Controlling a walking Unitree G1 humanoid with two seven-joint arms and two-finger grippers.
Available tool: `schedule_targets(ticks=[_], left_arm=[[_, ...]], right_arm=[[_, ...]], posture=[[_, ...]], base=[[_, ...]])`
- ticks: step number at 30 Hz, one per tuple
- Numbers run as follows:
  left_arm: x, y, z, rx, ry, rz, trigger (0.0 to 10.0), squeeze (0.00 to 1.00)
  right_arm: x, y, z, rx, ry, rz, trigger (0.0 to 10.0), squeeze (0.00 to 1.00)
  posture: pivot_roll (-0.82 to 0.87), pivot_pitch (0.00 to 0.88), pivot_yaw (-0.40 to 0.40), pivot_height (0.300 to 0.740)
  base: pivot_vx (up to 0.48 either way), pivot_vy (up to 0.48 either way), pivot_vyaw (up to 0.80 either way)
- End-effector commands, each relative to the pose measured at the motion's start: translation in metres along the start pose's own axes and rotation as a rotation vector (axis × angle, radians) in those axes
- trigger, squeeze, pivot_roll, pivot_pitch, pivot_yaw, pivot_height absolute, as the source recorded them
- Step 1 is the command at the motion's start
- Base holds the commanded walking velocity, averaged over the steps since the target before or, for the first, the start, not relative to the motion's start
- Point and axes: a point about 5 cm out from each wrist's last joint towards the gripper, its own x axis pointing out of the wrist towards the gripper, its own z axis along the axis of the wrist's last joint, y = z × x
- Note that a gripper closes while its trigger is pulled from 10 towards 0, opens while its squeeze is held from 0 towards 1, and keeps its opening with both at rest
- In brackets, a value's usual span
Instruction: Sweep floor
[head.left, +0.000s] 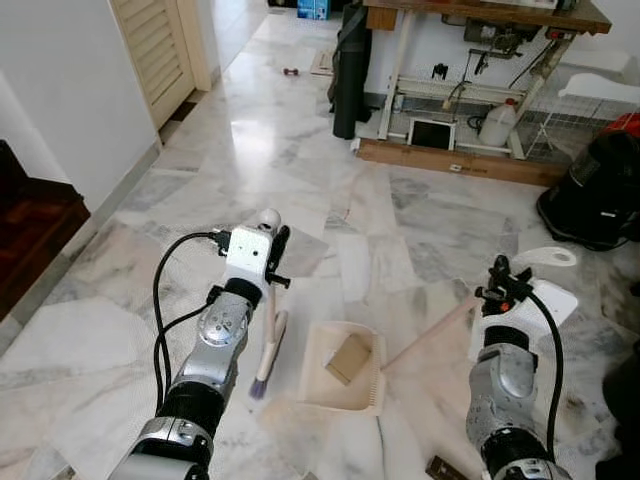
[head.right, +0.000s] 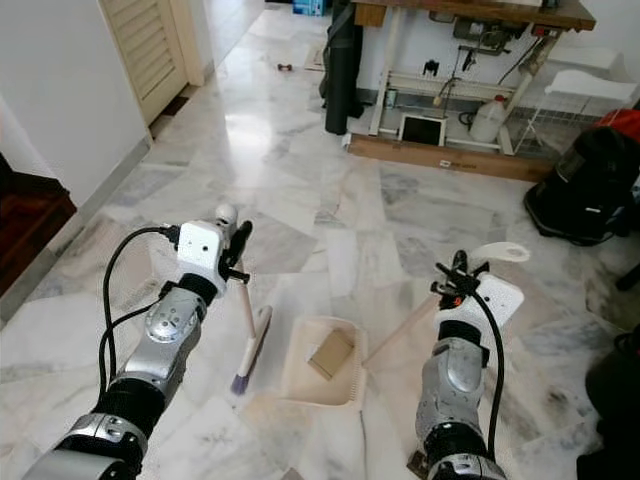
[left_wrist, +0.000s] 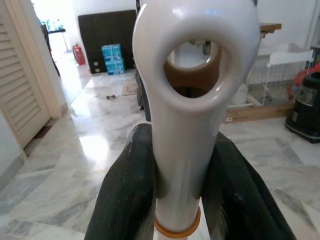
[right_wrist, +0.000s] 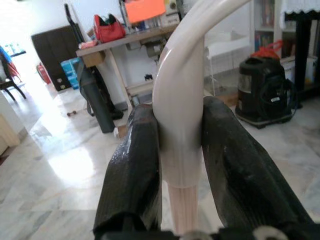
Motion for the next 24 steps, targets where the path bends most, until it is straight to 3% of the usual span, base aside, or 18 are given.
schedule_targets(ticks=[1,24], left_arm=[[0.0029,0.0014,0.0120,0.039,-0.068,0.010,10.0,0.00],[0.0071,0.0110,0.0082,0.020,-0.039,0.045,10.0,0.00]], right_arm=[[0.0052,0.0070,0.0147,0.010,-0.082,0.025,10.0,0.00],[0.0034,0.0109,0.0134,0.017,-0.060,0.021,10.0,0.00]], posture=[[0.06,0.000,-0.051,0.740],[0.07,0.000,-0.028,0.740]], base=[[0.000,0.000,0.79],[0.000,0.000,0.79]])
